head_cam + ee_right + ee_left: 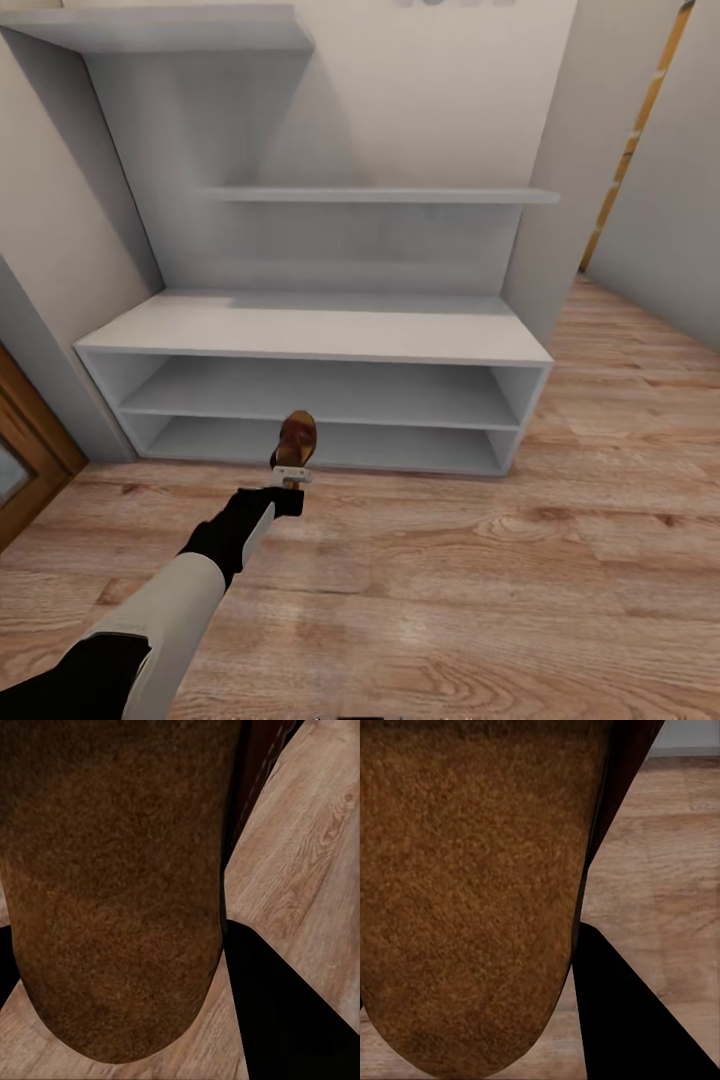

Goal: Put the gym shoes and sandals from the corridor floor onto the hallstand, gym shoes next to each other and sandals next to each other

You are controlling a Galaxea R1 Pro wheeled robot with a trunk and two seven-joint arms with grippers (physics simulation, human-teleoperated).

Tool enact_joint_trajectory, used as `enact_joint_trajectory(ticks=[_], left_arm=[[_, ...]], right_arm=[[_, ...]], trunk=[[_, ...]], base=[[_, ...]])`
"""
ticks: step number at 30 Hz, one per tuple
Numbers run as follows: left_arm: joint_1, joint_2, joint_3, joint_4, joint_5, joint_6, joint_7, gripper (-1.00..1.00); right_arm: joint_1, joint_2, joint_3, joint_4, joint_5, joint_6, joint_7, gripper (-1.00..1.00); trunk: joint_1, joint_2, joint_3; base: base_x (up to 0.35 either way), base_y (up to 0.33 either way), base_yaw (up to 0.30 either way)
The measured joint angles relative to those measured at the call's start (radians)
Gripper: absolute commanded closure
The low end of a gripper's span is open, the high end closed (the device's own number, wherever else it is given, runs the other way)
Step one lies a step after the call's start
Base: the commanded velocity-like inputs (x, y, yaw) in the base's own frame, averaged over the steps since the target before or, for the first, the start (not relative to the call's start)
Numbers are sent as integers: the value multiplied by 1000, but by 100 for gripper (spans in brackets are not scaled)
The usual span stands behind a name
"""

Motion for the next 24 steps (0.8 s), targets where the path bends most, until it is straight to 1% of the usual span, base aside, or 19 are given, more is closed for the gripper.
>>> enact_joint_trajectory(ticks=[5, 12, 18, 24], left_arm=[[0, 0, 0, -15, 0, 2, 0, 100], [0, 0, -1, -52, 0, 44, 0, 100], [0, 0, -1, -59, 0, 48, 0, 100], [0, 0, 0, -60, 0, 48, 0, 100]], right_arm=[[0, 0, 0, 0, 0, 0, 0, 100], [0, 0, 0, 0, 0, 0, 0, 100], [0, 0, 0, 0, 0, 0, 0, 100], [0, 0, 0, 0, 0, 0, -1, 100]], trunk=[[2, -1, -27], [5, -3, -64], [5, -3, -65], [5, -3, -65]], base=[[0, 0, 62], [0, 0, 55], [6, 0, 7], [267, 0, 0]])
